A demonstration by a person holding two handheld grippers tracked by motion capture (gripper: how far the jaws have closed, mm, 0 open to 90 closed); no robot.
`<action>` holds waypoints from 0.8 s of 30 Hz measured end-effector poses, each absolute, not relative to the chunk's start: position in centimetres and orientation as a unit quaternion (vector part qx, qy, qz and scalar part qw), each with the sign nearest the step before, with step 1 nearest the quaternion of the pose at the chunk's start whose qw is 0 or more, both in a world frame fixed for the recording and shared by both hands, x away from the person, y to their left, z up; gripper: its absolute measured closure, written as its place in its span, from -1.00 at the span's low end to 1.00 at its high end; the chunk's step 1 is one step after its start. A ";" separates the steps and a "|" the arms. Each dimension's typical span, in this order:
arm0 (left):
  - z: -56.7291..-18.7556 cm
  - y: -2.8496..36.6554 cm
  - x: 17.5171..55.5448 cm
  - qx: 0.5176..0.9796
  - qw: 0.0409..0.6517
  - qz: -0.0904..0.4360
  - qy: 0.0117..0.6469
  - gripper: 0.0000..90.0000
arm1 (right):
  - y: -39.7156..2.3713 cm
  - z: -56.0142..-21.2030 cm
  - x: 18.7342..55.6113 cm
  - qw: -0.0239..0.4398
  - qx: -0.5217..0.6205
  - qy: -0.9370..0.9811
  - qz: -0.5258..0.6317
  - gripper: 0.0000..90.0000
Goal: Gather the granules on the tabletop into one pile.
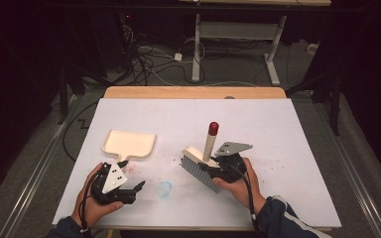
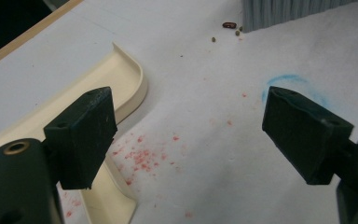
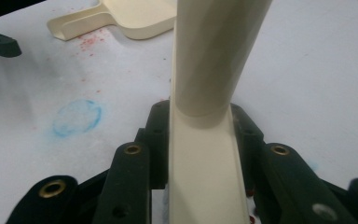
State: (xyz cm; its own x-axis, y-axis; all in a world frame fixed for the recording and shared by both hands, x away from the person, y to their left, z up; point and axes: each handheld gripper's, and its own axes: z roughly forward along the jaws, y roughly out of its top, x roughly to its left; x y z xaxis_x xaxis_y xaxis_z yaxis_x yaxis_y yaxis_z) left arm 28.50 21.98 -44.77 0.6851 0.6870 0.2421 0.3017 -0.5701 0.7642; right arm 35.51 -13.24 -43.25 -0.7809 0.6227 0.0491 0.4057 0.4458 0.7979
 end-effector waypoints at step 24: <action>-44.1 22.6 28.8 0.830 0.342 0.279 0.341 -0.62 | -5.8 -44.5 36.3 0.137 0.373 0.784 0.478 0.49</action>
State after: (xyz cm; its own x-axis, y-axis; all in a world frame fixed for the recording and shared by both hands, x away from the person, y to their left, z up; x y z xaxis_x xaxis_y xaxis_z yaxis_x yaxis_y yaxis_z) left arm 28.78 22.56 -44.12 0.6111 0.7574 0.2300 0.3748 -0.5328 0.7587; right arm 36.26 -5.85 -44.52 -0.6842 0.7155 0.1414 0.4536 0.2657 0.8507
